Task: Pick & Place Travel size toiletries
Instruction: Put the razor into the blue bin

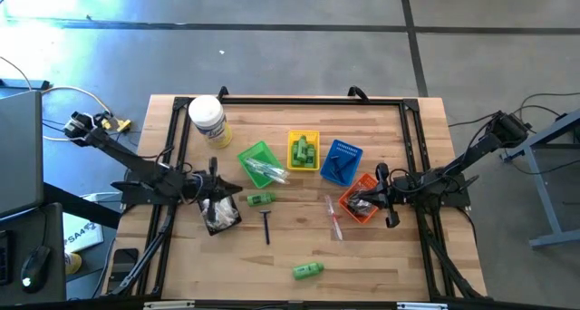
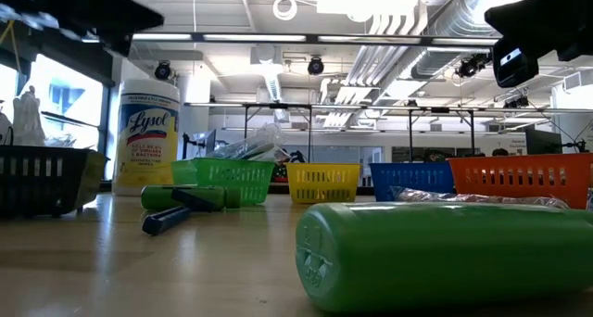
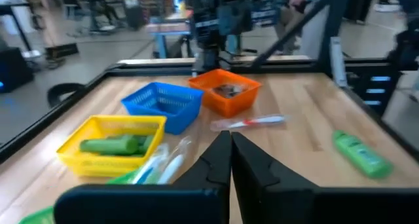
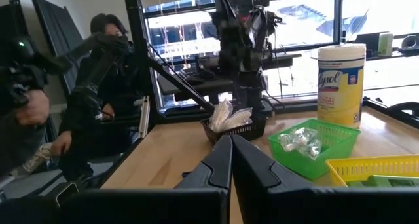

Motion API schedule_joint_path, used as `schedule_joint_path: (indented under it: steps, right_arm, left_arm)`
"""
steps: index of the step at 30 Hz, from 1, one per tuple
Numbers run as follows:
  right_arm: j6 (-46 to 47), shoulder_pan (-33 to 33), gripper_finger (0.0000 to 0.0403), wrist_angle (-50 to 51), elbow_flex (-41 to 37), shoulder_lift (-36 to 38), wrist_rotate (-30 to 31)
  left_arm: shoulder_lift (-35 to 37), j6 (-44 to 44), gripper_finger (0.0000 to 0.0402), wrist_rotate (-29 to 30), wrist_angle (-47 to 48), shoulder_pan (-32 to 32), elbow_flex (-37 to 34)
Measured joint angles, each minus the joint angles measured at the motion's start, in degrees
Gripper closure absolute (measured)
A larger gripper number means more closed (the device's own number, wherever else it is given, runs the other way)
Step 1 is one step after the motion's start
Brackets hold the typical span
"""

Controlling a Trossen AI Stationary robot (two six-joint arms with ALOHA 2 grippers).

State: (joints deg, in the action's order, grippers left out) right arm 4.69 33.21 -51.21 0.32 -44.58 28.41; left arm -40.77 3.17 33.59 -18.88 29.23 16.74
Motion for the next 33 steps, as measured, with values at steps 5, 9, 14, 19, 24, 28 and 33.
schedule_joint_path:
  steps: [5,9,14,19,24,28,33]
  right_arm:
    - [-0.3,-0.3,0.0400,-1.0,0.0,0.0,0.1]
    - [1.6,-2.6,0.0400,-0.9,0.2,0.0,0.2]
    - [8.0,-7.6,0.0400,6.0,5.3,-4.0,-0.1]
    - [12.2,-11.5,0.0400,18.2,16.7,-14.9,-0.1]
    - [16.1,-13.2,0.0400,23.3,28.6,-28.4,0.2]
    - [16.7,-13.6,0.0395,25.5,38.1,-38.0,-2.6]
    - [16.5,-13.3,0.0371,28.8,49.4,-48.2,-14.0]
  left_arm:
    - [0.6,-1.4,0.0400,0.0,-7.9,-3.0,-5.9]
    - [0.8,-2.7,0.0401,-0.4,-6.2,-5.2,-6.3]
    - [1.5,-6.5,0.0401,-0.4,-8.3,-9.4,-6.4]
    - [1.2,-4.1,0.0401,-1.7,-6.1,-13.7,-6.4]
    - [1.2,-1.4,0.0401,-5.8,-4.7,-15.1,-6.4]
    - [1.2,-1.2,0.0401,-8.0,-5.0,-15.0,-6.4]
    - [1.2,-1.2,0.0401,-10.1,-5.0,-15.0,-6.4]
